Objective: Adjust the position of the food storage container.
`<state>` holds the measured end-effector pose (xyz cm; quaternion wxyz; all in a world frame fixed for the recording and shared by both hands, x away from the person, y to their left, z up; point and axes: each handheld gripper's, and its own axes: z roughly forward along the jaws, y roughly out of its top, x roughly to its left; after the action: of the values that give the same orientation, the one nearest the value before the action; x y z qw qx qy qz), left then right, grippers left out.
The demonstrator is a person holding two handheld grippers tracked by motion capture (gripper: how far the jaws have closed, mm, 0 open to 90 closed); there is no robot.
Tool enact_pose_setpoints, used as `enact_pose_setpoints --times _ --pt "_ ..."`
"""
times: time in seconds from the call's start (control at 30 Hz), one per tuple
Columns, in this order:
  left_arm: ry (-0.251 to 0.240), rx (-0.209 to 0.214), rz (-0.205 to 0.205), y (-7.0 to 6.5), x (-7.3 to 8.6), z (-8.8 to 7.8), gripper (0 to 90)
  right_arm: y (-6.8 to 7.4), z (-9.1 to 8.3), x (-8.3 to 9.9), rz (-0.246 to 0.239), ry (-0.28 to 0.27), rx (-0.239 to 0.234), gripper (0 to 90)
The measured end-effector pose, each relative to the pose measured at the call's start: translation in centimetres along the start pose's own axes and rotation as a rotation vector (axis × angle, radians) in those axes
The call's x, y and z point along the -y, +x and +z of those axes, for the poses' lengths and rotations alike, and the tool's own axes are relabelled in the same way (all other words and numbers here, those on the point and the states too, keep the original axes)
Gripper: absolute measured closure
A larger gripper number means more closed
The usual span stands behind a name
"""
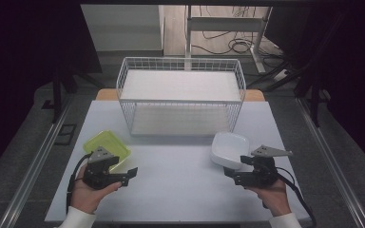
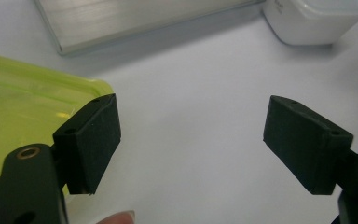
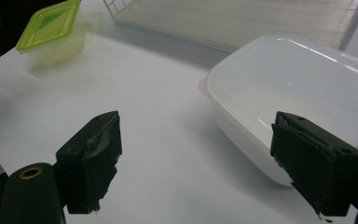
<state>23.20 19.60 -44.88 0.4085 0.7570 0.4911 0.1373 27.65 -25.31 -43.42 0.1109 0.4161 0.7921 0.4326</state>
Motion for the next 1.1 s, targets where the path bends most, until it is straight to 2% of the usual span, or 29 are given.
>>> enact_pose_setpoints --times 0.3,0.37,0.57,0.63,0.7,0.83,1.0,1.1 --pt "0.011 0.018 0.003 -0.3 -0.5 0.8 20.2 -0.5 -0.2 0.6 0.005 0.004 0.011 17.0" --pt "0.018 0.025 0.015 -0.4 -0.6 1.1 20.2 -0.8 -0.4 0.9 0.029 -0.008 0.008 17.6" --pt "0.031 0.039 0.031 -0.8 -0.8 1.3 20.8 -1.1 -0.5 1.3 0.048 -0.003 0.017 18.2" --pt "0.027 0.038 0.044 -0.9 -0.6 1.0 20.7 -0.8 -0.6 1.0 0.046 -0.010 0.007 18.4" --pt "0.014 0.033 0.030 -0.8 -0.5 0.6 21.6 0.3 -0.6 0.7 0.019 -0.017 0.009 18.6" --pt "0.033 0.025 0.041 -0.8 0.0 0.6 22.2 1.1 -0.2 0.7 -0.004 0.003 0.002 18.8" --pt "0.042 0.024 0.047 -0.5 -0.6 0.6 23.1 1.0 0.3 0.6 -0.006 0.019 -0.008 19.7" --pt "0.028 0.022 0.048 -0.1 -1.7 -0.4 26.3 0.8 0.4 0.7 -0.006 0.028 -0.012 20.3"
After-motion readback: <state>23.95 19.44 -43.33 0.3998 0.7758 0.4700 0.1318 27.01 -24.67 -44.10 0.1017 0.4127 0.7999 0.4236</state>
